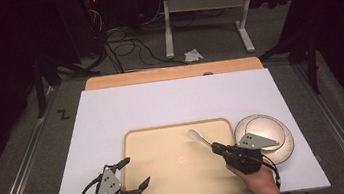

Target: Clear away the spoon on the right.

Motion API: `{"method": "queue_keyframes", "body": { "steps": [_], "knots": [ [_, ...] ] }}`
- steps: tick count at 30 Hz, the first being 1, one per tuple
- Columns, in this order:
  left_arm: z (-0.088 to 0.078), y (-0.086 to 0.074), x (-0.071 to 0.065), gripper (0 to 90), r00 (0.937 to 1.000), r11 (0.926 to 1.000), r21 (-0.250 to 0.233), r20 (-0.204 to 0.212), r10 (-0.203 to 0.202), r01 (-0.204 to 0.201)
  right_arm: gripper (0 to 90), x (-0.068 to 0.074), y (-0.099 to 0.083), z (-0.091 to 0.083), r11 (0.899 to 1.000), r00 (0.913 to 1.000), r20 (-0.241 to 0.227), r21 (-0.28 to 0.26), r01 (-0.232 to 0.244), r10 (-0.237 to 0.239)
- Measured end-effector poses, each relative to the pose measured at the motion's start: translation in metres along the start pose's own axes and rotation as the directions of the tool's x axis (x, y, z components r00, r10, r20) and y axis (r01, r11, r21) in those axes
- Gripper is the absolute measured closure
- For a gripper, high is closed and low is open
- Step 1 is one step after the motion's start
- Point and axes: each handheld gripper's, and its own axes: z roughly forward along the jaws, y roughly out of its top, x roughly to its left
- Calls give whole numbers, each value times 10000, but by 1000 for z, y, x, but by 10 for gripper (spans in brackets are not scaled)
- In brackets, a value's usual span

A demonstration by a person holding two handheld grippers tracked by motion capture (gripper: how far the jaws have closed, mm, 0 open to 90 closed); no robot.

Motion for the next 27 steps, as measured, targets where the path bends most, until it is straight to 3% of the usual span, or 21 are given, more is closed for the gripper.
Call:
{"method": "queue_keyframes", "body": {
  "steps": [24,25,26,27],
  "knots": [
    [-2,1,0,158,10000,10000,-53,16,14,-14,859,3,-15,3,9979,9997,-19,605,228,-228],
    [-2,1,0,158,10000,10000,-49,19,19,-19,780,3,-15,2,9980,9997,-106,605,208,-202],
    [-2,1,0,158,10000,10000,-47,23,27,-27,780,3,-15,2,9980,9997,-106,605,208,-202],
    [-2,1,0,158,10000,10000,-47,27,35,-35,659,3,-14,1,9983,9994,-236,506,275,-263]
  ]
}}
